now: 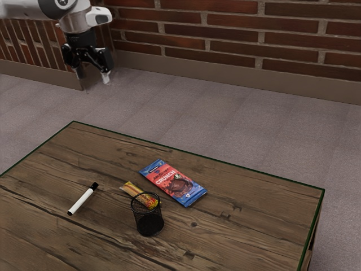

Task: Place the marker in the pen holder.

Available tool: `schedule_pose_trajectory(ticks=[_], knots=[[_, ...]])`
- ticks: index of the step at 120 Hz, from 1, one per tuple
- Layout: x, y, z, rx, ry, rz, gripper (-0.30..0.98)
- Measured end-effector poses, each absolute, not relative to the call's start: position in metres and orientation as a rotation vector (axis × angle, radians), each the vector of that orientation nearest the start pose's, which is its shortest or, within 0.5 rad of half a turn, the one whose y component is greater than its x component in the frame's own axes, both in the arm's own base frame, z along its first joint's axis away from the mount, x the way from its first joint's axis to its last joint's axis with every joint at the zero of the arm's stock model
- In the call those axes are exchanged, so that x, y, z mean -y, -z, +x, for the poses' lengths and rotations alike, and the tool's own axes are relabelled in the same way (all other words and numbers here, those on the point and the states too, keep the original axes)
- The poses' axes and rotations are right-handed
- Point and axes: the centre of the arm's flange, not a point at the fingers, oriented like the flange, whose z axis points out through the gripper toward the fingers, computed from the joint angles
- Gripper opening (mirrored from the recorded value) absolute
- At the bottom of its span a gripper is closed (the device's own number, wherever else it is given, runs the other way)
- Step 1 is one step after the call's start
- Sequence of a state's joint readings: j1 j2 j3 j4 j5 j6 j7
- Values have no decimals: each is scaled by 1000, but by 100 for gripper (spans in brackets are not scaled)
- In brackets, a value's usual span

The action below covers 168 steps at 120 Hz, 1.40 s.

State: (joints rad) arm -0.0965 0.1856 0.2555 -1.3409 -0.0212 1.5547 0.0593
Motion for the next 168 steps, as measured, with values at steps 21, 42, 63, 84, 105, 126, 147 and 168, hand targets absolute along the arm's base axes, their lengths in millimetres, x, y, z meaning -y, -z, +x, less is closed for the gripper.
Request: schedule_pose_trajectory(ticks=[21,42,63,84,105,126,147,168], knots=[[-94,-571,637,99,-28,-3093,67],[-106,-429,693,44,-185,-3052,67],[-128,-378,651,12,-340,-3083,67],[-146,-329,585,-19,-400,-3123,67],[-144,-291,561,-121,-327,-3125,67],[-141,-264,561,-189,-238,-3128,67],[-139,-249,550,-234,-196,-3134,66],[-142,-247,550,-260,-152,-3132,44]])
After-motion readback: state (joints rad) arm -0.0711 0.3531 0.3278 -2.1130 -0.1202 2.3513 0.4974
